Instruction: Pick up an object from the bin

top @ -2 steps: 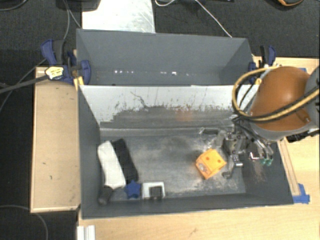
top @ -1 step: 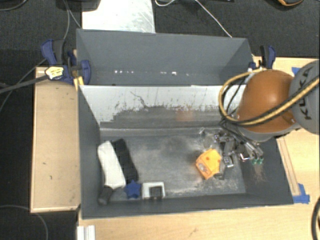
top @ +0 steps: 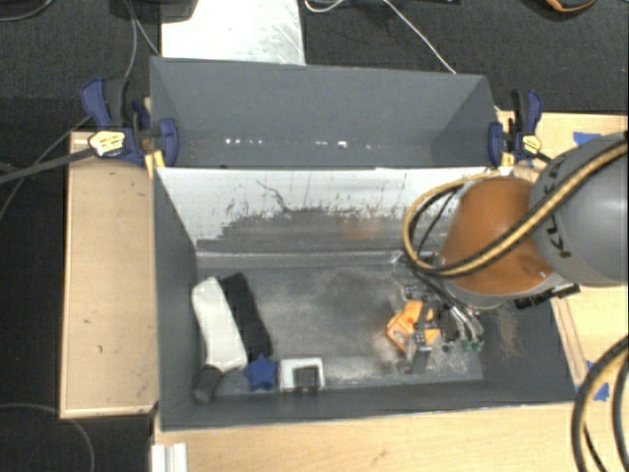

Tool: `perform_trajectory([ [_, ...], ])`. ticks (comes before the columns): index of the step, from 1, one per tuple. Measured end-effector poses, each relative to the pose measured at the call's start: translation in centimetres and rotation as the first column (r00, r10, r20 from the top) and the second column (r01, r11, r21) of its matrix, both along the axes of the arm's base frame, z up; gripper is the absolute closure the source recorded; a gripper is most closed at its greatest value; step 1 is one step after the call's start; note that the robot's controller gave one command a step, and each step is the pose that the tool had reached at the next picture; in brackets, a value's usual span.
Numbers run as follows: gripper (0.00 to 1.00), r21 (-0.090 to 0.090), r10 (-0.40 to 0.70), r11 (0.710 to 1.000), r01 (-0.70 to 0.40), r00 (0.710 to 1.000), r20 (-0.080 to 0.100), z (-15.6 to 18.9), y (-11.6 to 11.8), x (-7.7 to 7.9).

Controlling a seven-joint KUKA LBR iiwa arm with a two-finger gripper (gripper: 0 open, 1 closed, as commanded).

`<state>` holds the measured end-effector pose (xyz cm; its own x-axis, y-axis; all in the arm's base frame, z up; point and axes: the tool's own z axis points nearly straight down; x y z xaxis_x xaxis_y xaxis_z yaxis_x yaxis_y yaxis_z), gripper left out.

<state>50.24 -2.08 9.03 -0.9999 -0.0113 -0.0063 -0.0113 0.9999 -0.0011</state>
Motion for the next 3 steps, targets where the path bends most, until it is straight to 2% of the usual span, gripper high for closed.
perform_trajectory([
  [1,1.00,0.002,0.121,0.993,-0.121,0.993,-0.006,-1.9,-1.9,4.2],
  [2,1.00,0.002,0.120,0.993,-0.120,0.993,-0.006,-1.9,-1.9,4.2],
  [3,1.00,0.002,0.138,0.990,-0.138,0.990,-0.004,2.4,-2.6,5.7],
])
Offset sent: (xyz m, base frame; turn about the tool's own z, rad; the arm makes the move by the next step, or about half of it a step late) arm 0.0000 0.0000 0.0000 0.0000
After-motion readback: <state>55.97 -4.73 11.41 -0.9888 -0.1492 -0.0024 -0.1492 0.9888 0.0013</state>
